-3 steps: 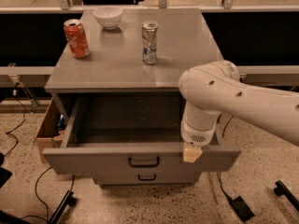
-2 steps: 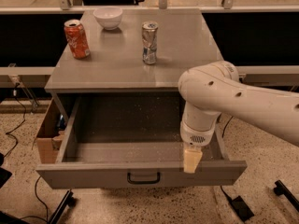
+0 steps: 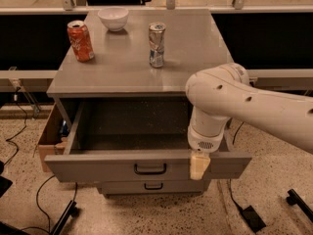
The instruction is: Open top drawer
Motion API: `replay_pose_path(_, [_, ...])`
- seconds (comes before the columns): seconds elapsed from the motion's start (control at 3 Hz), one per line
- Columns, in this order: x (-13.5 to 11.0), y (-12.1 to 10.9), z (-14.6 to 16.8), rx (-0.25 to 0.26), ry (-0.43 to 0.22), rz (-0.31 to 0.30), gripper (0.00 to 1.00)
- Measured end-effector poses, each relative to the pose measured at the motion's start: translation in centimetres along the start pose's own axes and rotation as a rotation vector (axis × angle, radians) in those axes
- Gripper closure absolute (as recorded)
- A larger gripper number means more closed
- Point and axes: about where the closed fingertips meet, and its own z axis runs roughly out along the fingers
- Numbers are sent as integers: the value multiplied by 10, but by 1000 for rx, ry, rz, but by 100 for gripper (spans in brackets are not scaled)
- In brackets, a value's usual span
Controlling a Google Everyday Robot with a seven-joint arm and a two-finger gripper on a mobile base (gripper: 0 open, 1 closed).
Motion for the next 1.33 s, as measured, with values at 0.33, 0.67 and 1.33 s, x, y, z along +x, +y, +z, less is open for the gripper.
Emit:
replay_pose_path(0.33, [1, 1, 0, 1, 1, 0, 0])
replay_pose_path(0.67, [1, -1, 1, -2, -5, 3, 0])
replay_pose_path(1.33, [3, 29, 12, -53, -91, 11, 18])
